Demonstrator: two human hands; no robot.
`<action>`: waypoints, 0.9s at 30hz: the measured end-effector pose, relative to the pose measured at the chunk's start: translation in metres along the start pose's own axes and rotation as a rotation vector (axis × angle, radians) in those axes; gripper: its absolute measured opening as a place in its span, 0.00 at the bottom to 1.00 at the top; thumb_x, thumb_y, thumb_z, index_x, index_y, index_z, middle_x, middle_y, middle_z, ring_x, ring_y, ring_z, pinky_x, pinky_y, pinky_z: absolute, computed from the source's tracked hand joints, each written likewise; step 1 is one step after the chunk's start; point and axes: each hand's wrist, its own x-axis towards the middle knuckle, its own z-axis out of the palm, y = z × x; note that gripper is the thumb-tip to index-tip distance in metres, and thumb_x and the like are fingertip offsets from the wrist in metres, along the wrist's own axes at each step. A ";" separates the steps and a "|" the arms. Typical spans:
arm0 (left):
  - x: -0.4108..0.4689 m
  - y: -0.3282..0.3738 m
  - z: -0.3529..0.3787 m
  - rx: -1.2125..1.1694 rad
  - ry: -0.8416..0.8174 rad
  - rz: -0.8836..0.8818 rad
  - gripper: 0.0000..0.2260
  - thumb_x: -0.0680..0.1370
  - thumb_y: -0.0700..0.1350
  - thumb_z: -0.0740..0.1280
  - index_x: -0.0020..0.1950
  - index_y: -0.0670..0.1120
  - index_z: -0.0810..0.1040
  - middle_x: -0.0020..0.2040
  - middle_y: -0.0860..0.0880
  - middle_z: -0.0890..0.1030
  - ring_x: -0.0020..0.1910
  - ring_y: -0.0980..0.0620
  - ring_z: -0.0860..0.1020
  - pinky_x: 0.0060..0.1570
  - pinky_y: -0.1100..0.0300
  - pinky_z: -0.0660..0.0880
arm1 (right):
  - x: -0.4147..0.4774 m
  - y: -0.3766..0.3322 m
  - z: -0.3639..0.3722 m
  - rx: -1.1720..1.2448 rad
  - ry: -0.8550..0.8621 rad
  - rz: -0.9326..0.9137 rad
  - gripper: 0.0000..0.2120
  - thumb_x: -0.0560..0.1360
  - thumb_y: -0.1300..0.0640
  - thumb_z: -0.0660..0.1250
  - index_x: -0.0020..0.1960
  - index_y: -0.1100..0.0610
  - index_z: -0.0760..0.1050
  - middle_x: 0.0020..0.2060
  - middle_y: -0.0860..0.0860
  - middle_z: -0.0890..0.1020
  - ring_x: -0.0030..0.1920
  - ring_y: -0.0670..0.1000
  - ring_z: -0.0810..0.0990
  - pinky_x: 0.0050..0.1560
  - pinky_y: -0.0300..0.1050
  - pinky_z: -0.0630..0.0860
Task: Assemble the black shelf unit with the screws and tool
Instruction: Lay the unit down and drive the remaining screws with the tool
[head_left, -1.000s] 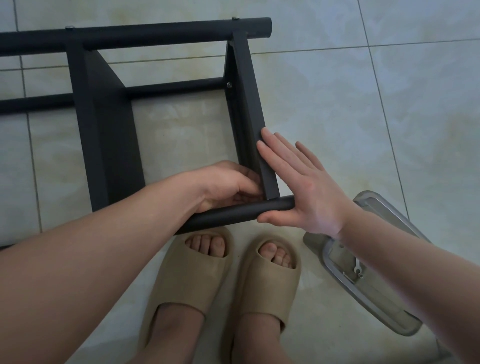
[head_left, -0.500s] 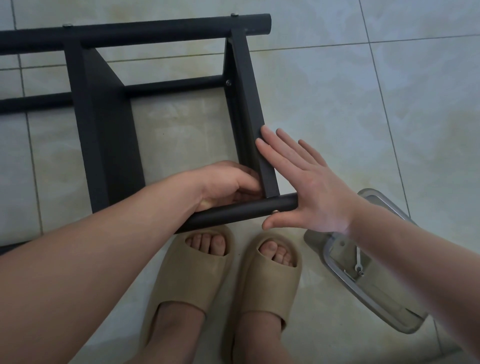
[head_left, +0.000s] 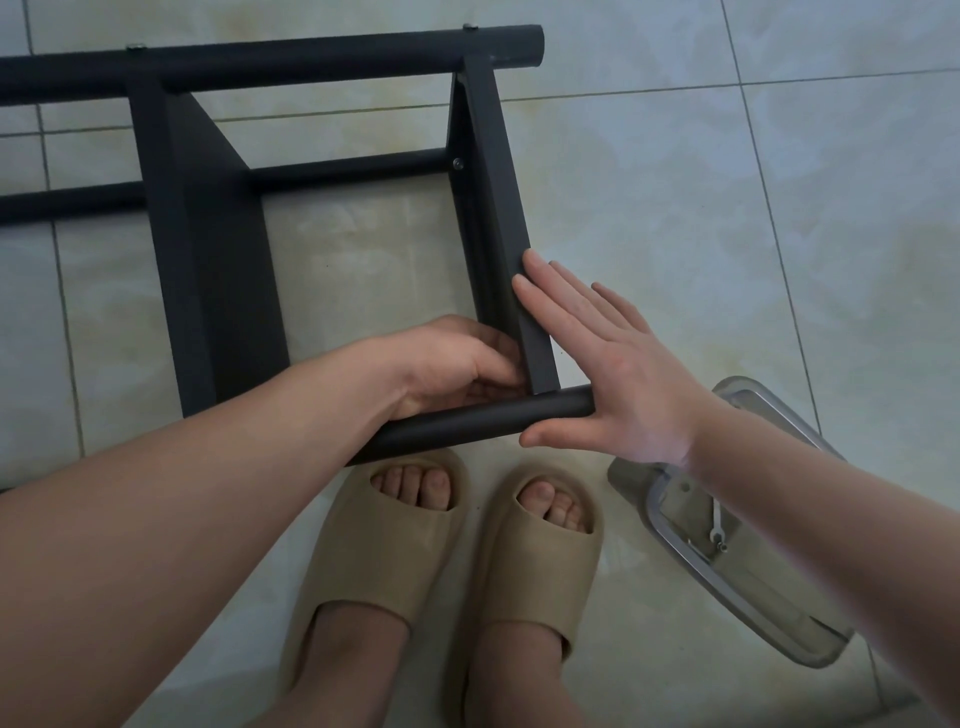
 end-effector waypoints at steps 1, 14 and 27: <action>0.000 0.000 0.000 0.001 -0.005 0.004 0.08 0.77 0.28 0.65 0.46 0.38 0.81 0.42 0.41 0.83 0.38 0.49 0.84 0.42 0.60 0.82 | 0.000 0.000 0.000 0.001 0.000 0.001 0.53 0.69 0.24 0.64 0.83 0.47 0.45 0.82 0.42 0.44 0.82 0.48 0.45 0.79 0.61 0.54; 0.000 0.000 0.001 0.004 -0.049 -0.002 0.10 0.78 0.32 0.65 0.41 0.41 0.82 0.39 0.43 0.84 0.37 0.50 0.83 0.37 0.60 0.80 | 0.000 0.000 0.002 0.016 0.000 0.003 0.53 0.69 0.24 0.63 0.83 0.46 0.44 0.82 0.41 0.44 0.82 0.48 0.45 0.79 0.60 0.52; -0.002 0.007 -0.001 -0.002 -0.034 -0.018 0.07 0.76 0.28 0.65 0.50 0.37 0.80 0.42 0.40 0.83 0.41 0.46 0.84 0.45 0.57 0.82 | 0.000 0.002 0.003 0.018 0.011 -0.011 0.53 0.70 0.25 0.64 0.83 0.46 0.45 0.82 0.42 0.44 0.82 0.48 0.46 0.79 0.60 0.53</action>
